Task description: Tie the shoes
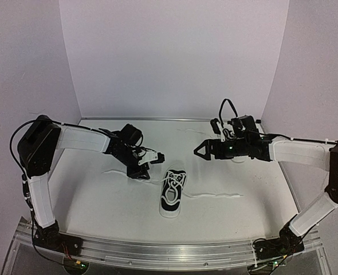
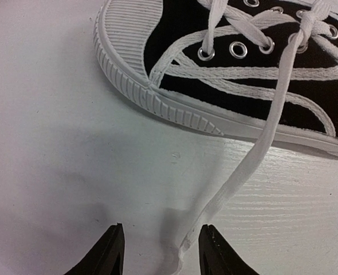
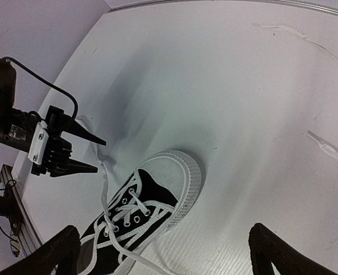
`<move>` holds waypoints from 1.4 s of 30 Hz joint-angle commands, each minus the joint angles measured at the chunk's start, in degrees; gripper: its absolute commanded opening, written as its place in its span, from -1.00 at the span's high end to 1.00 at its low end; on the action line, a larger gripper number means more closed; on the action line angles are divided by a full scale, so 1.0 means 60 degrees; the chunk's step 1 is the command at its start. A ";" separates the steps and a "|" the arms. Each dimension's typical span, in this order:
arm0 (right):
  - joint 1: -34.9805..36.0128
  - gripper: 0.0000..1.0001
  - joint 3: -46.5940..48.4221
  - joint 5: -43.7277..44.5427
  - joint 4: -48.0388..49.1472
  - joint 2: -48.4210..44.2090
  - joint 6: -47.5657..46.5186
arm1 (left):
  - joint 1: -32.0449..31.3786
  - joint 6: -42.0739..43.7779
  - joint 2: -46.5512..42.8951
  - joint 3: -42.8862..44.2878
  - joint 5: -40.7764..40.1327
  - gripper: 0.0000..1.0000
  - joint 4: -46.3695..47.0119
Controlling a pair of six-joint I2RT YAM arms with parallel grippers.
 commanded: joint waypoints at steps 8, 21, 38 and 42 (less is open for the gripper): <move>-0.0125 -0.97 -0.0109 -0.0135 0.0344 -0.0227 0.0075 | -0.0150 0.0629 0.0798 0.0878 0.0509 0.24 -0.0472; -0.0137 -0.97 -0.0177 -0.0237 0.0666 -0.0074 0.0186 | -0.0311 0.0735 0.0549 0.0721 0.0744 0.03 -0.0766; -0.0132 -0.97 -0.0210 -0.0277 0.0666 -0.0143 0.0203 | -0.0312 0.0763 -0.0136 0.0408 0.1147 0.15 -0.0515; -0.0133 -0.97 -0.0196 -0.0266 0.0666 -0.0168 0.0206 | -0.0373 0.0863 0.0117 0.0404 0.1311 0.19 -0.0359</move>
